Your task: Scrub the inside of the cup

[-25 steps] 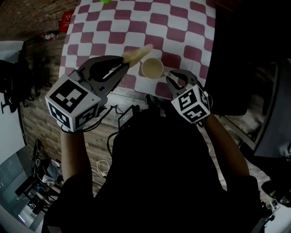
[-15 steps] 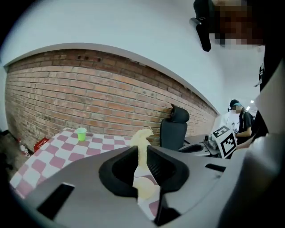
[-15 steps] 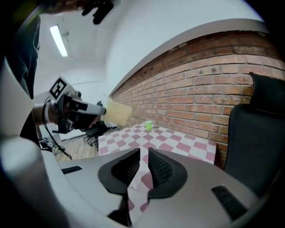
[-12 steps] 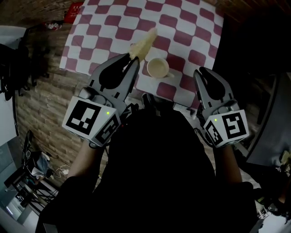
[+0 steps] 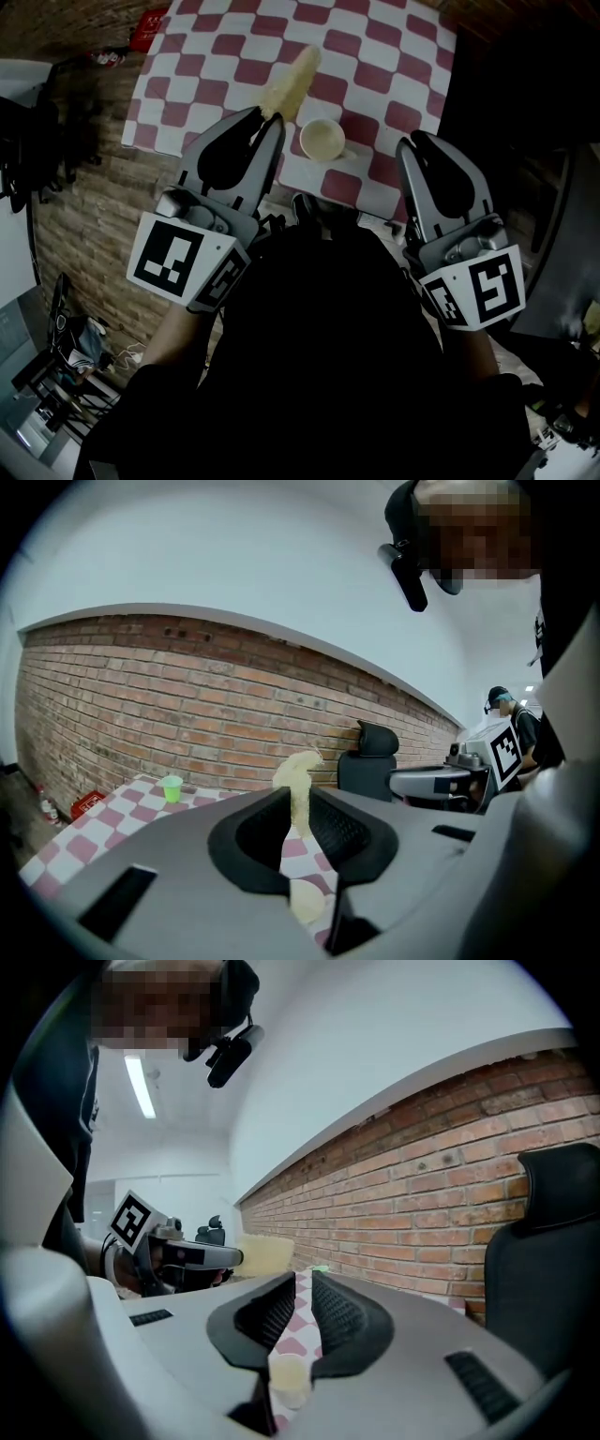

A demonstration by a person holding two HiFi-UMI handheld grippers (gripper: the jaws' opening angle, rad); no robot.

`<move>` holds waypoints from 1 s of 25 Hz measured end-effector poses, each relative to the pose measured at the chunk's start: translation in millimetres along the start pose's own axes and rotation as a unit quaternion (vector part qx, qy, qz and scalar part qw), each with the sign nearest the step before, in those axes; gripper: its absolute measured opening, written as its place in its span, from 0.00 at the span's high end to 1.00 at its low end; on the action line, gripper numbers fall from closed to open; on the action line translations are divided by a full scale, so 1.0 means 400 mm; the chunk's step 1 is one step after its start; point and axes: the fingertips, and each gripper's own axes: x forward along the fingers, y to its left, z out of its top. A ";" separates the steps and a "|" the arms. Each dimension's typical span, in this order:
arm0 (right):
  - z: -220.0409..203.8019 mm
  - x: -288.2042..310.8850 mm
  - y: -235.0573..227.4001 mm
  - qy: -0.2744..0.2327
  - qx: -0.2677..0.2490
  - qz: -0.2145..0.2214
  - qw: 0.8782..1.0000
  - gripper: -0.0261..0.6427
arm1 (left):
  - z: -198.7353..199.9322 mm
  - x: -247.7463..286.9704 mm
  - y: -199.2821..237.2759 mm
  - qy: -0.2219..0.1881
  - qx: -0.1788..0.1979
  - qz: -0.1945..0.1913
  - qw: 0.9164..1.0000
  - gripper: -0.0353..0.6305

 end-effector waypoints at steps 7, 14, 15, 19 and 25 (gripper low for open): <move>-0.003 -0.001 0.005 0.002 0.000 0.000 1.000 0.86 | 0.007 -0.003 -0.013 -0.002 0.007 -0.003 1.000 0.85; 0.004 0.002 0.006 -0.007 0.004 -0.002 1.000 0.86 | 0.019 -0.002 -0.018 -0.013 0.012 -0.009 1.000 0.85; 0.004 0.001 0.004 -0.006 0.003 -0.003 1.000 0.86 | 0.020 -0.001 -0.019 -0.013 0.011 -0.009 1.000 0.85; 0.001 0.002 -0.002 -0.002 0.000 -0.006 1.000 0.87 | 0.019 0.004 -0.021 -0.015 0.013 -0.012 1.000 0.85; 0.026 0.012 0.006 -0.015 0.001 -0.014 1.000 0.89 | 0.009 0.003 -0.020 -0.002 0.010 -0.010 1.000 0.85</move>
